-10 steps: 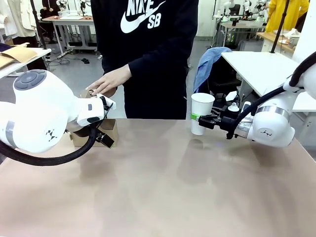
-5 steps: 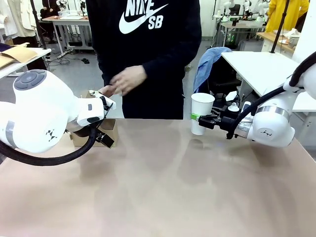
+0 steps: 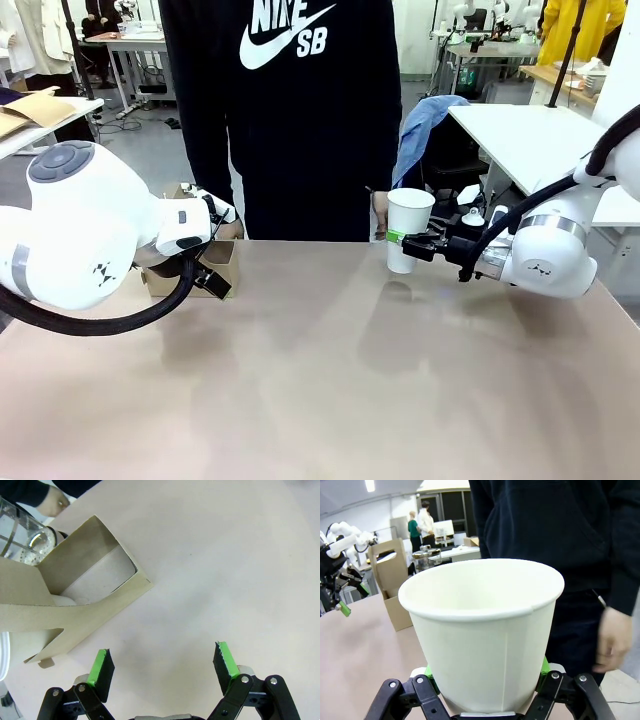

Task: Pour a drink into a cup and package it in a carrier.
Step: When a person places the Paper Cup Lid on the 600 ml Paper Cup , lift the 600 ml Paper Cup.

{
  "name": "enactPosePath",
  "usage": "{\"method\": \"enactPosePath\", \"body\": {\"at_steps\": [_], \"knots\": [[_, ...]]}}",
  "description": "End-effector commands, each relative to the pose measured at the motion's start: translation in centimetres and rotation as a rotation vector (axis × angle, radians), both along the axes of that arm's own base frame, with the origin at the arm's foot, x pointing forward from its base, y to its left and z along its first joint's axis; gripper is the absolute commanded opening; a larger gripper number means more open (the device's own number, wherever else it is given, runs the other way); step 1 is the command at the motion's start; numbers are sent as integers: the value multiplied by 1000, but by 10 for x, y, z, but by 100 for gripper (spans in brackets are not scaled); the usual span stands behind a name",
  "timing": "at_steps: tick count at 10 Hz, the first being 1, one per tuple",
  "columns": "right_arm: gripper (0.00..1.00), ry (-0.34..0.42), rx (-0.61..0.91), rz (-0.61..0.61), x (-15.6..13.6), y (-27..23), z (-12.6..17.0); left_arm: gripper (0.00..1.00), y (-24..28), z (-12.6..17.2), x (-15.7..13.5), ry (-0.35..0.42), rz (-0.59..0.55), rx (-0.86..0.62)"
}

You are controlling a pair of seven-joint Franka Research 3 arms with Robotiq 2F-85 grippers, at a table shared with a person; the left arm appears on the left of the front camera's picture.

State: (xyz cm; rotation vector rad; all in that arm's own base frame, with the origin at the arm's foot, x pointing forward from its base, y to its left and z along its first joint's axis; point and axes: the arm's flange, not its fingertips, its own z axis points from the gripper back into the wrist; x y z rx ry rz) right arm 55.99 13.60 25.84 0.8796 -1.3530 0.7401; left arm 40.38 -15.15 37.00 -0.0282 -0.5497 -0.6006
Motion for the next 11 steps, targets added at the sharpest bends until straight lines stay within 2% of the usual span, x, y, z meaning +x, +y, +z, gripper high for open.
{"method": "enactPosePath", "body": {"at_steps": [1,11], "knots": [[80,-8,3,-1,-3,1,8,100,0,0,0,0,-1,-1],[80,-8,3,-1,-3,1,8,100,0,0,0,0,-1,-1]]}}
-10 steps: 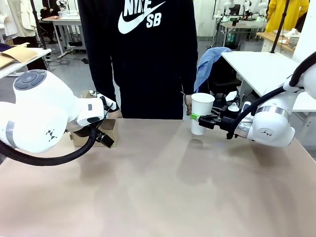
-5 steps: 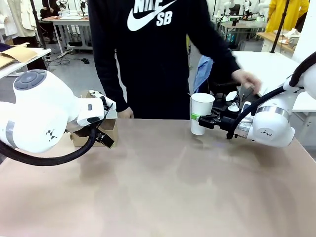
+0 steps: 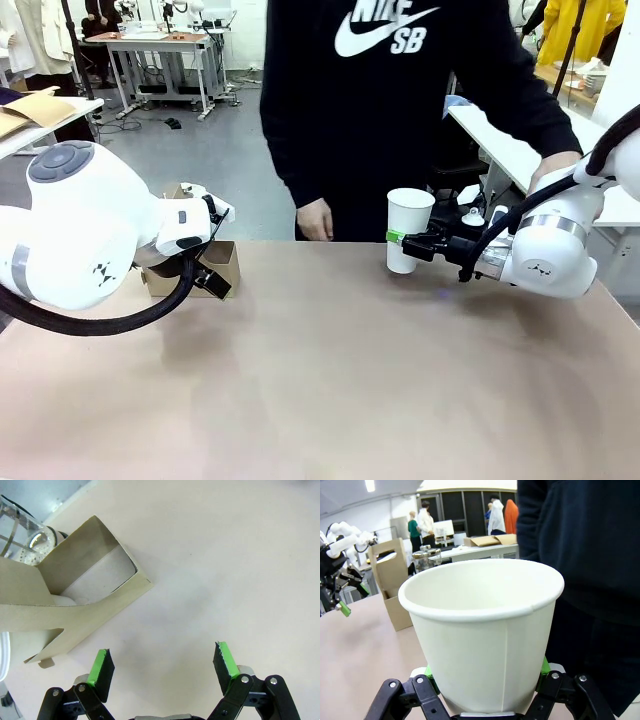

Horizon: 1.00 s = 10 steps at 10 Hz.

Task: Pour a drink into a cup and package it in a carrier.
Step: When a person places the Paper Cup Lid on the 600 ml Paper Cup , lift the 600 ml Paper Cup.

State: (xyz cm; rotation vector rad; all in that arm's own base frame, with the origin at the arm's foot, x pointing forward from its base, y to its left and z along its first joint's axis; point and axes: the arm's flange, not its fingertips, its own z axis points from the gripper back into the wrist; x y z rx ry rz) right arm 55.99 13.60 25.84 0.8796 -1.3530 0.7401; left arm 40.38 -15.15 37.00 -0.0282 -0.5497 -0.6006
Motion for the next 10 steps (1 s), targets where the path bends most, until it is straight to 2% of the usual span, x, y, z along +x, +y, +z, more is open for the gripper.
{"method": "enactPosePath", "body": {"at_steps": [1,10], "knots": [[80,-8,3,-1,-3,1,8,100,0,0,0,0,-1,-1],[80,-8,3,-1,-3,1,8,100,0,0,0,0,-1,-1]]}}
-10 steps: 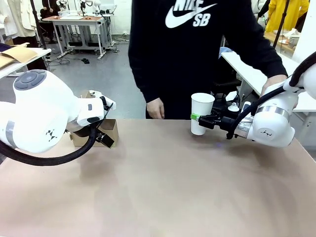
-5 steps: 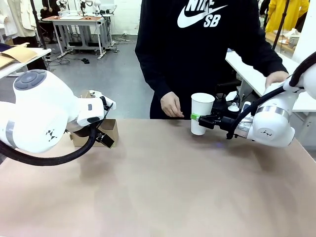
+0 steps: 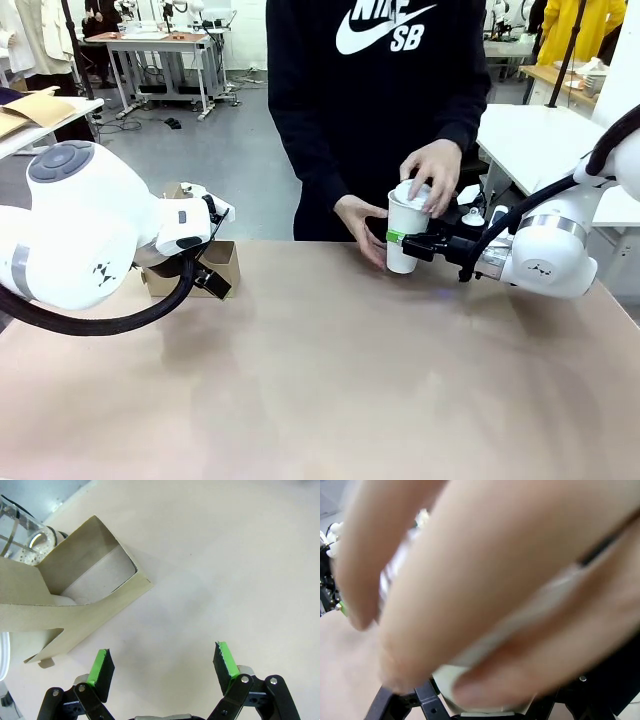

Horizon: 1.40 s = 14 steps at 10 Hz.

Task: Pour a drink into a cup and package it in a carrier.
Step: When a person places the Paper Cup Lid on the 600 ml Paper Cup , lift the 600 ml Paper Cup.

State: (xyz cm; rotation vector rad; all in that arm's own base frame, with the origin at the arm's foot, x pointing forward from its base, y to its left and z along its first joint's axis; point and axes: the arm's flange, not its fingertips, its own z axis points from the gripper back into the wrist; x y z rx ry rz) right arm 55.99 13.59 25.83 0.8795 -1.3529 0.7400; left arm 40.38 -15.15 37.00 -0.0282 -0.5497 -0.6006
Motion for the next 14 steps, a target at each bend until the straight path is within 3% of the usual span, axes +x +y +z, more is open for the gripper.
{"method": "enactPosePath", "body": {"at_steps": [1,14], "knots": [[80,-8,3,-1,-3,1,8,100,0,0,0,0,-1,-1],[80,-8,3,-1,-3,1,8,100,0,0,0,0,-1,-1]]}}
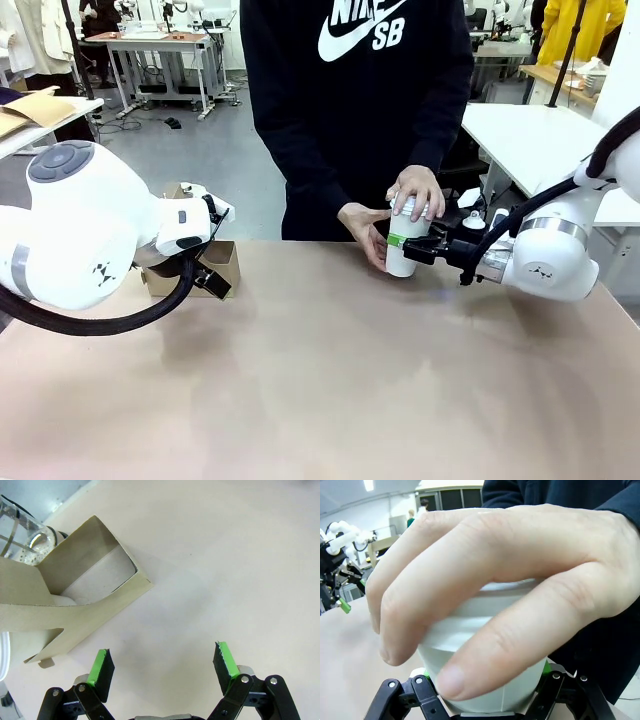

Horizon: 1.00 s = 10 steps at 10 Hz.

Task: Pour a drink into a cup and package it in a carrier.
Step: When a person places the Paper Cup Lid on the 600 ml Paper Cup , lift the 600 ml Paper Cup.

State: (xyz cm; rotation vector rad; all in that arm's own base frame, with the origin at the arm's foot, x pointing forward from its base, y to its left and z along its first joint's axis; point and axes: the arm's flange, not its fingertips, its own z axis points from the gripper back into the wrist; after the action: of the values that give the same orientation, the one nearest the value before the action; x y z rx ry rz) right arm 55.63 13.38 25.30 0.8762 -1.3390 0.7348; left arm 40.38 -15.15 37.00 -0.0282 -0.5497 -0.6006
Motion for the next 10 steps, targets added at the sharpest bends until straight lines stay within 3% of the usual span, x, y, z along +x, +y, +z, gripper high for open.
{"method": "enactPosePath", "body": {"at_steps": [1,10], "knots": [[80,-21,10,2,1,3,13,100,0,0,0,0,-1,-1],[80,-21,10,2,1,3,13,100,0,0,0,0,-1,-1]]}}
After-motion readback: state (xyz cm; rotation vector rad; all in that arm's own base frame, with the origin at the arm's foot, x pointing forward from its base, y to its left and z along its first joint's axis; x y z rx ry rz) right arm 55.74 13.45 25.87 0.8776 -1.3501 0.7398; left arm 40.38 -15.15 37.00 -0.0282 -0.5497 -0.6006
